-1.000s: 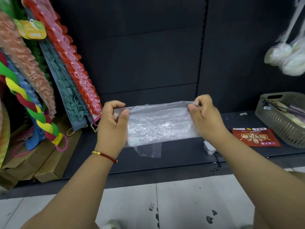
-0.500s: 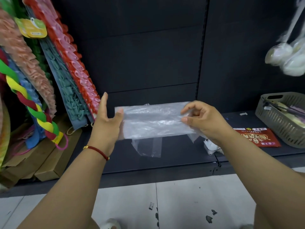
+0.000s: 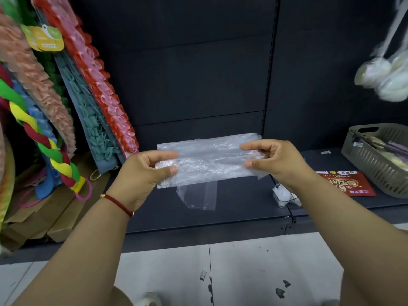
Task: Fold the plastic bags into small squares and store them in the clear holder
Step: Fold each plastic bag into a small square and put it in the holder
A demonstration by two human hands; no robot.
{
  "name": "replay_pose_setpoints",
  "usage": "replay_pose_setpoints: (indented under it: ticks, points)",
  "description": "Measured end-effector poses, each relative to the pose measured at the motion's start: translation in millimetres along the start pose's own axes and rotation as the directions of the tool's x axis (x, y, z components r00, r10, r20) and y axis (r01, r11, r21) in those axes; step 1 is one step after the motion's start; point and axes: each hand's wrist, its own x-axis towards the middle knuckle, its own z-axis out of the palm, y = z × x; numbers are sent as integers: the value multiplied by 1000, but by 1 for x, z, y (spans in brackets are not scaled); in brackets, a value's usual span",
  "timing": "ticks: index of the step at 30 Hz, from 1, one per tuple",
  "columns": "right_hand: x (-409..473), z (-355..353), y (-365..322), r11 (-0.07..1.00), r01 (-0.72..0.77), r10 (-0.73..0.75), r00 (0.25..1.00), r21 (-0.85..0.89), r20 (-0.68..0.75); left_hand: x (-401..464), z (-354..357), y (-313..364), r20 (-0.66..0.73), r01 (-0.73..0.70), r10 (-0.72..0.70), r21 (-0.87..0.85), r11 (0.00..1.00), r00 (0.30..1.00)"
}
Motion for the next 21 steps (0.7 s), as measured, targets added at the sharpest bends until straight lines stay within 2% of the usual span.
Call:
replay_pose_setpoints:
  ticks: [6, 10, 13, 16, 18, 21]
  points:
    - [4, 2, 4, 998, 9, -13, 998, -64, -66, -1, -1, 7, -77, -106, 124, 203, 973, 989]
    - [4, 5, 3, 984, -1, -15, 996, -178, -91, -3, -3, 12, -88, -144, 204, 451, 881, 975]
    - [5, 7, 5, 968, -10, -4, 999, -252, -53, -1, -6, 14, -68, -148, 215, 526, 837, 974]
    - [6, 10, 12, 941, -34, 39, 999, -336, 8, 2, -8, 14, -89, -161, 231, 484, 860, 969]
    - [6, 12, 15, 923, -42, 86, 991, -382, 98, 3, -7, 13, -138, -117, 170, 326, 938, 976]
    - [0, 17, 17, 896, -103, 233, 937, -431, 261, 3, -2, 14, -192, -113, 151, 193, 975, 970]
